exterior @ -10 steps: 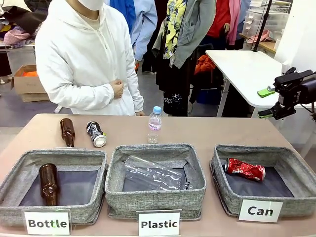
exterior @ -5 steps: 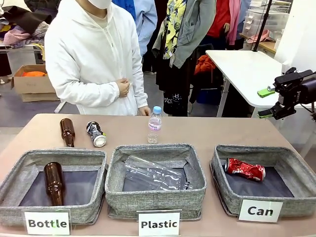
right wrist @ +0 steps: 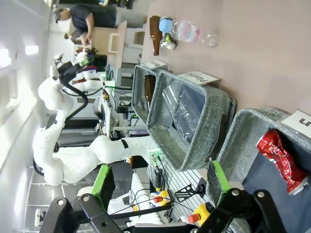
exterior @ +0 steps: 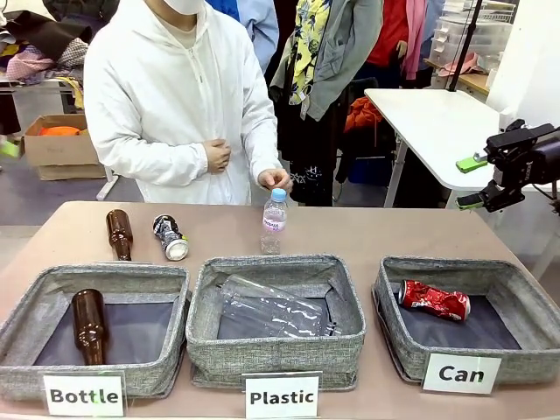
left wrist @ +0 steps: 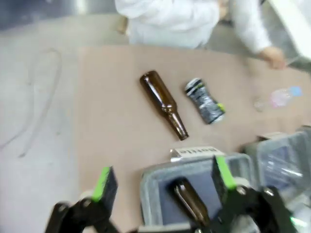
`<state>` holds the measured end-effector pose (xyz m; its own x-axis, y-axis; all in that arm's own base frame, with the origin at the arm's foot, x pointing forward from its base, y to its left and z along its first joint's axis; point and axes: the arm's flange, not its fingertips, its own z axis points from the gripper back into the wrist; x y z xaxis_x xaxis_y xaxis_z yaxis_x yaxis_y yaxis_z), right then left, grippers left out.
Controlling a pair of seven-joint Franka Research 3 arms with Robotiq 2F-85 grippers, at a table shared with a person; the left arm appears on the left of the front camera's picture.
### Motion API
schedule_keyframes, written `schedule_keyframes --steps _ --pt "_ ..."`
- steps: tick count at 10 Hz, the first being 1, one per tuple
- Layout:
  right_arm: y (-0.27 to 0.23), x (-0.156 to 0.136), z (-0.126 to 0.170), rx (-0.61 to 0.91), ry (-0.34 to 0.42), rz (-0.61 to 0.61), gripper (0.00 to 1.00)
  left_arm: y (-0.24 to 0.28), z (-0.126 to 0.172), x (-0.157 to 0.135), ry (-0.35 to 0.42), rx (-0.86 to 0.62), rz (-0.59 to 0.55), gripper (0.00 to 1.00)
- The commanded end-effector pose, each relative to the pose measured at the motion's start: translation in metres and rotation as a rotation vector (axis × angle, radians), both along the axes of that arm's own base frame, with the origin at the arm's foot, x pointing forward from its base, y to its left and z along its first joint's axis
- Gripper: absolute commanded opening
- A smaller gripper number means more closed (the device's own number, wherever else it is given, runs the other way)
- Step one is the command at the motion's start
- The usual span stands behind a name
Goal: Sort the can waste into the basket.
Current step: Pick up the can waste from the table and place it in the right Fabric basket.
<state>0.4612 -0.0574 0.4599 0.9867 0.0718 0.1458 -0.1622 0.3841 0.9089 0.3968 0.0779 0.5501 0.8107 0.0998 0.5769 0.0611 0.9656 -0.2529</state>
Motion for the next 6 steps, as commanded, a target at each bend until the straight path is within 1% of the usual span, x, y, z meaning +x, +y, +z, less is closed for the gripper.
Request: schedule_keyframes --steps 1,2,3,4,5,6 --pt "-0.002 0.0 0.004 -0.003 -0.017 0.011 1.0 -0.007 -0.009 0.03 0.079 0.095 0.036 1.0" --pt "-0.002 0.0 0.004 -0.003 -0.017 0.011 1.0 -0.03 -0.016 0.046 0.017 0.173 0.04 1.0" --pt "-0.002 0.0 0.004 -0.003 -0.017 0.011 1.0 -0.039 -0.015 0.046 0.037 0.12 -0.063 1.0" --pt "-0.002 0.0 0.004 -0.003 -0.017 0.011 1.0 -0.024 -0.016 0.038 0.036 0.118 0.015 1.0" --pt "-0.002 0.0 0.004 -0.003 -0.017 0.011 1.0 -0.024 -0.016 0.038 0.036 0.118 0.015 1.0" --pt "-0.002 0.0 0.004 -0.003 -0.017 0.011 1.0 -0.041 -0.024 0.049 0.039 0.138 -0.026 1.0"
